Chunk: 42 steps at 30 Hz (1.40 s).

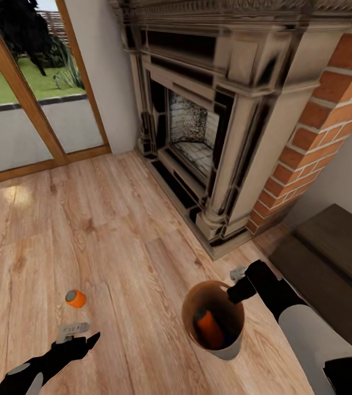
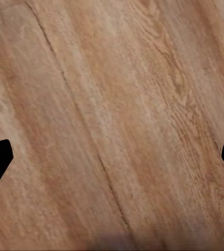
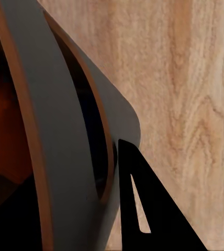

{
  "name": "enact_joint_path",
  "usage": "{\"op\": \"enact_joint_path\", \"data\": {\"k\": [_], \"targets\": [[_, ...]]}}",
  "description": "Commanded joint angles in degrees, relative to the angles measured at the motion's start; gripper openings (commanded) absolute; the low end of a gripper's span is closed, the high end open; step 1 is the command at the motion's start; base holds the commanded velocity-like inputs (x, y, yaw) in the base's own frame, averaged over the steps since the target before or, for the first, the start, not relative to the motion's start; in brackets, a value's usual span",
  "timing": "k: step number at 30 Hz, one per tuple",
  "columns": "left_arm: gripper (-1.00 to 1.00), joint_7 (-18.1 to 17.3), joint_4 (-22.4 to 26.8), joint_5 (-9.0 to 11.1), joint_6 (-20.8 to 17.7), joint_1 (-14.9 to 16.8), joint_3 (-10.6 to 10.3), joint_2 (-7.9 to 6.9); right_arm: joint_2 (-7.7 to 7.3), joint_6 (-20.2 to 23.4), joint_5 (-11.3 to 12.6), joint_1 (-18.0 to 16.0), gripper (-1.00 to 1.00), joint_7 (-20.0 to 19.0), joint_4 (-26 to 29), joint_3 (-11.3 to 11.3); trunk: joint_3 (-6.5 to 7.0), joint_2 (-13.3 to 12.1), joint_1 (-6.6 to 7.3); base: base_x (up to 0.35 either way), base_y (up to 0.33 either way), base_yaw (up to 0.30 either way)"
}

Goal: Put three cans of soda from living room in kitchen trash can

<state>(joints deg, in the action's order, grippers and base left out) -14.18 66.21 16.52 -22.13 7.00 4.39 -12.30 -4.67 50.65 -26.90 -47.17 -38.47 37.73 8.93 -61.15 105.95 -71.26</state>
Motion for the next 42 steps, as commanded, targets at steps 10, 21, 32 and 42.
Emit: {"op": "enact_joint_path", "data": {"k": [10,21,32,42], "targets": [[1.0,0.0,-0.2,-0.4,0.1,0.0,-0.1,0.0,-0.08,0.2,16.6,0.0,-1.0,0.0,0.5,-0.1,0.01,0.0,0.0,0.271,0.229,0.0],[1.0,0.0,-0.3,-0.4,0.1,0.0,-0.1,0.0,-0.02,0.2,16.6,0.3,-1.0,0.0,0.5,0.0,0.01,0.0,0.0,0.272,0.23,0.0],[1.0,0.0,-0.3,-0.4,0.1,0.0,-0.1,0.0,0.01,0.2,16.6,0.4,-1.0,0.0,0.4,0.2,0.01,0.0,0.0,0.27,0.23,0.0],[1.0,0.0,-2.6,-0.4,0.2,0.0,-0.1,0.0,0.14,0.2,16.7,0.4,-1.0,0.1,0.4,0.2,0.01,0.0,0.0,0.269,0.231,0.0]]}}
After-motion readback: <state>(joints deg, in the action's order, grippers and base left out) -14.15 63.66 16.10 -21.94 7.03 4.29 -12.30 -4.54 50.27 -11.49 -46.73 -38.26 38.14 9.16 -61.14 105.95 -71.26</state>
